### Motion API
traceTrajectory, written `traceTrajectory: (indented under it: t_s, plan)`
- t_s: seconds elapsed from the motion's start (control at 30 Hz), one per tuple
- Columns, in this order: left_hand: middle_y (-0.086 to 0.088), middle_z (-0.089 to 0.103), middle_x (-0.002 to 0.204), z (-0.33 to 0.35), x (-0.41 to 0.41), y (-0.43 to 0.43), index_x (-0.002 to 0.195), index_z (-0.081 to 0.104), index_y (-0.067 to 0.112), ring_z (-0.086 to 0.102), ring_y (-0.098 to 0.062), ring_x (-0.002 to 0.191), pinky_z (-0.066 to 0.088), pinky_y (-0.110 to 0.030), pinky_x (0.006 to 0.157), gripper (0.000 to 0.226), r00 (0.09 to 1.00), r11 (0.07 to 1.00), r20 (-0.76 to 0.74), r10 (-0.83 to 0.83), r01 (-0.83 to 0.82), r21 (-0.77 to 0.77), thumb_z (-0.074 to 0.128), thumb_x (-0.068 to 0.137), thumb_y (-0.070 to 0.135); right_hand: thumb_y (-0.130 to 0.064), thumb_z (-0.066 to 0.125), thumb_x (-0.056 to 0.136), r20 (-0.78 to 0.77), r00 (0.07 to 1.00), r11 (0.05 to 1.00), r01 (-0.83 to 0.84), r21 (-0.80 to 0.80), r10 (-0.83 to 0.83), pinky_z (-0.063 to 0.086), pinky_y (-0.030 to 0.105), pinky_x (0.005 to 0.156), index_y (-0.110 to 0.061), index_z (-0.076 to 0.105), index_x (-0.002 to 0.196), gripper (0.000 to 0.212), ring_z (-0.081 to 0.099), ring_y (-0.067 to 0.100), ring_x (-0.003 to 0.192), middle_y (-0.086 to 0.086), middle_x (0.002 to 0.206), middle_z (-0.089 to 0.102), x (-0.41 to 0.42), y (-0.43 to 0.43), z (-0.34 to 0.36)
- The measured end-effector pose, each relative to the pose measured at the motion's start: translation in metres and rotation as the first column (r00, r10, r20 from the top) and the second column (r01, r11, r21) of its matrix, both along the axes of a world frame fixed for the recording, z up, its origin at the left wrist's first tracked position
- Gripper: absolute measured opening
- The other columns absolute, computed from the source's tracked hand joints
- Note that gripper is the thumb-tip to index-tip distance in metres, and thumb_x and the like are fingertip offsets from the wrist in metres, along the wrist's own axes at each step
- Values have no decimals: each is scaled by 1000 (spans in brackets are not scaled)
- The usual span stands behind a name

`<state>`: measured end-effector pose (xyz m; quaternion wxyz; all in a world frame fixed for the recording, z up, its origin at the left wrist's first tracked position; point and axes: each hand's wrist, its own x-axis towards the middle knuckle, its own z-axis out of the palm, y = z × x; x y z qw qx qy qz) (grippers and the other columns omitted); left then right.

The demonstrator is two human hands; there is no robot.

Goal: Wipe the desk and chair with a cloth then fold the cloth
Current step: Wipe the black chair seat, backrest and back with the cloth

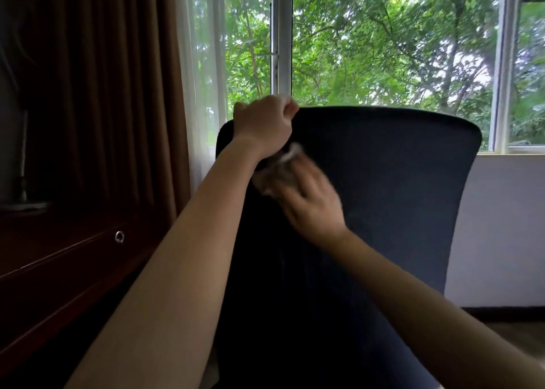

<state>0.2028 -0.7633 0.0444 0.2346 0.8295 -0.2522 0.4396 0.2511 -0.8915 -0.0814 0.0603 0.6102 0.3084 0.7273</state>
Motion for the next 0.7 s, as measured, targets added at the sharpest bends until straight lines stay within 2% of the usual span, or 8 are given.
traceTrajectory:
  t_s: [0.13,0.2,0.33,0.37,0.43,0.5,0.57,0.7]
  plan:
    - [-2,64,115,-5,8,8,116,59,24,53,-25,114,23,-32,97,29,1000,1000,22,11,-10,-27,34,101,26,-18,51,97,-116,993,935,-25,-355,-18,37,39,105,-16,54,113,16,47,31,124,12,127,47,12,9,-78]
    - [-1,64,118,-6,10,10,117,59,25,52,-25,116,24,-33,97,29,998,998,48,32,-30,-46,35,101,29,-21,49,99,-187,977,868,-6,-497,-100,36,38,106,-17,51,113,15,46,28,124,10,129,46,15,8,-117]
    - [3,57,129,-14,12,17,122,56,25,45,-22,122,23,-35,100,39,994,995,74,83,-79,-55,41,96,49,-23,58,93,-274,928,683,-28,-730,-254,42,38,99,-15,67,104,15,48,27,122,9,121,61,13,5,-157]
    - [3,55,130,-16,13,18,123,55,24,44,-22,123,22,-35,101,41,994,995,72,85,-81,-50,41,95,50,-22,58,92,-276,921,680,-17,-733,-274,41,37,100,-15,69,103,17,48,26,122,8,121,62,11,3,-147]
    - [2,54,130,-18,15,19,123,54,23,42,-22,123,21,-35,101,42,994,996,68,85,-82,-43,42,94,51,-22,58,89,-241,944,799,37,-601,-224,40,33,102,-14,69,107,22,50,21,118,5,119,64,9,-1,-100]
    - [2,54,130,-17,18,20,122,54,22,42,-23,123,21,-35,101,42,993,995,80,89,-86,-42,42,94,51,-24,63,88,-71,981,917,141,-373,-180,40,35,97,-21,64,111,24,47,22,113,2,123,59,4,-8,-33]
    - [2,55,129,-17,20,19,120,55,21,43,-23,122,22,-34,100,41,990,994,102,100,-95,-54,41,95,50,-26,56,89,69,975,957,220,-189,-211,34,40,90,-27,53,112,24,41,30,112,1,131,49,-6,-16,25]
    - [2,58,126,-18,23,15,114,58,20,44,-23,121,22,-35,100,39,987,990,118,105,-92,-109,36,97,48,-22,49,85,36,976,975,215,-65,-213,31,44,88,-25,52,111,26,38,35,109,5,129,59,-14,-15,45]
